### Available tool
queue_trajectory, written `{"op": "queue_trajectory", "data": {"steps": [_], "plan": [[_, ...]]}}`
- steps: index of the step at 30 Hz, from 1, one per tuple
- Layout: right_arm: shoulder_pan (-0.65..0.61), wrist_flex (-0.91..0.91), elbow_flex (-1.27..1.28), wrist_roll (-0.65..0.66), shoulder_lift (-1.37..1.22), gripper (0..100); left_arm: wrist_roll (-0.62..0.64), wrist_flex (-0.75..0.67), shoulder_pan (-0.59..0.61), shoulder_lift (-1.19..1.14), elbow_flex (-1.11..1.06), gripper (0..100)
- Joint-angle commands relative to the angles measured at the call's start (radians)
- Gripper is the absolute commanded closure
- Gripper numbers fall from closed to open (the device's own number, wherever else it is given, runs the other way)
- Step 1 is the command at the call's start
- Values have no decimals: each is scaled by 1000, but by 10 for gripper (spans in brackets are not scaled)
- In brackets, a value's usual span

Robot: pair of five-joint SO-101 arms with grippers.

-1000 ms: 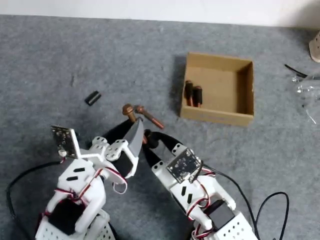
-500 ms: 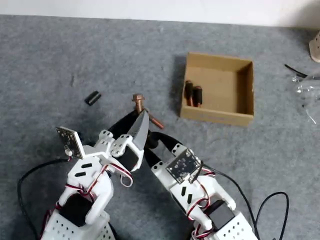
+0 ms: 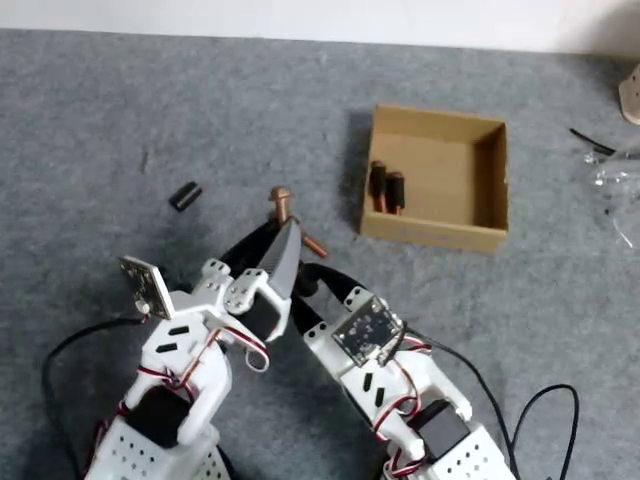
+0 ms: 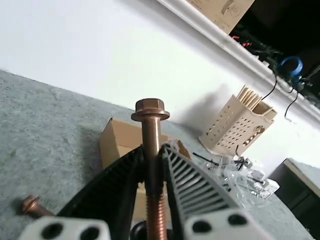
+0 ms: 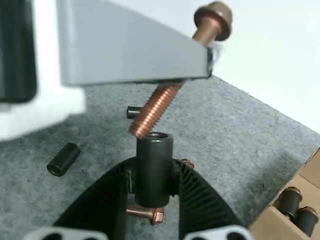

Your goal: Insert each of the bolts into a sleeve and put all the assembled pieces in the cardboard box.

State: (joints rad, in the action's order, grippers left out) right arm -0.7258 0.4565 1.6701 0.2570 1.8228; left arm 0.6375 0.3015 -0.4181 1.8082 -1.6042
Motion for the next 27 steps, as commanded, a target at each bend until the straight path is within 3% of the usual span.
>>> {"op": "queue_trajectory", "data": {"steps": [1,21,27], "plan": [[5,-12,104,11,16,995,-3,-124,45,16,-25,995],[-45,10,104,57,16,995,0,-129,41,16,-65,995],[-28,8,104,58,16,995,0,-5,38,16,-31,995]]}}
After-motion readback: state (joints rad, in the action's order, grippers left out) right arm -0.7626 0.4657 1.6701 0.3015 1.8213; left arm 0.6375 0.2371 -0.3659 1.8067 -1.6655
